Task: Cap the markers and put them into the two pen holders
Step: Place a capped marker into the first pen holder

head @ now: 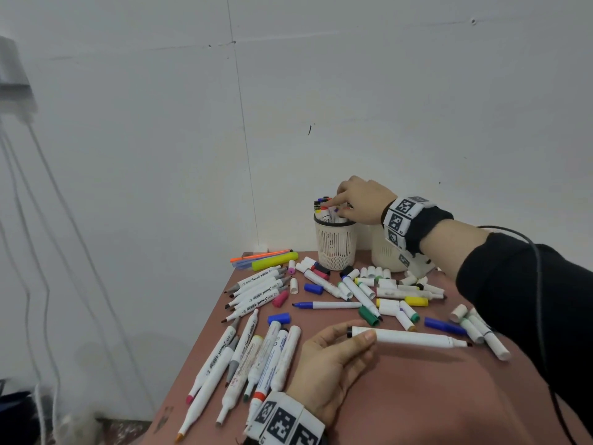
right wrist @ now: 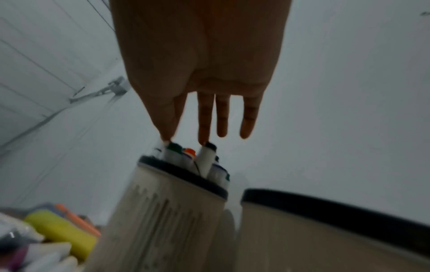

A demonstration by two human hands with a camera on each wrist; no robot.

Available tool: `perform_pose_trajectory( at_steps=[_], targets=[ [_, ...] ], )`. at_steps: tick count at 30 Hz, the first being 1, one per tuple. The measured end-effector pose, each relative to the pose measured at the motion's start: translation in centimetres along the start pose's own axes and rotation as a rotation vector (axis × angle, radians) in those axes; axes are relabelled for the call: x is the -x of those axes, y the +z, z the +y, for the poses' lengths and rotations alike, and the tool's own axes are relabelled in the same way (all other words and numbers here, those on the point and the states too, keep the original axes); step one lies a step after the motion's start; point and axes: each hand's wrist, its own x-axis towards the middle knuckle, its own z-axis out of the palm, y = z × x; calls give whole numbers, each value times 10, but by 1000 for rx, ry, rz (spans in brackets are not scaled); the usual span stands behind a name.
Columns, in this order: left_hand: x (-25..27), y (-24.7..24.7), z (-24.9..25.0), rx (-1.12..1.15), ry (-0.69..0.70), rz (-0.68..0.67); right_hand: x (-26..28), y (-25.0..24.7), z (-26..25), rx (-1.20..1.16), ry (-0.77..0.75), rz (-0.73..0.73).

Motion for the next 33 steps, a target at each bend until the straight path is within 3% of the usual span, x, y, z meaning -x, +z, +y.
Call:
perform_pose_trajectory(
  at_steps=[2, 5, 7, 15, 17, 22, 33],
  targets=[
    [2, 1, 1, 7, 8, -2, 6, -6, -1, 28, 8, 9],
    [4, 2, 2, -4, 29, -11, 19, -16, -3, -137, 34, 81],
    [3, 3, 1, -16, 42, -16, 30, -20, -5, -186, 6, 41],
    [3, 1, -1, 8, 64, -31, 83, -1, -4, -57, -119, -586],
    [4, 2, -1, 15, 62, -36, 93, 7, -2, -50, -120, -671],
    [4, 2, -1, 24, 57, -39, 105, 31, -3, 6, -90, -682],
    [0, -1, -2, 13, 44, -21, 78, 22, -12, 11, -54, -498]
  ],
)
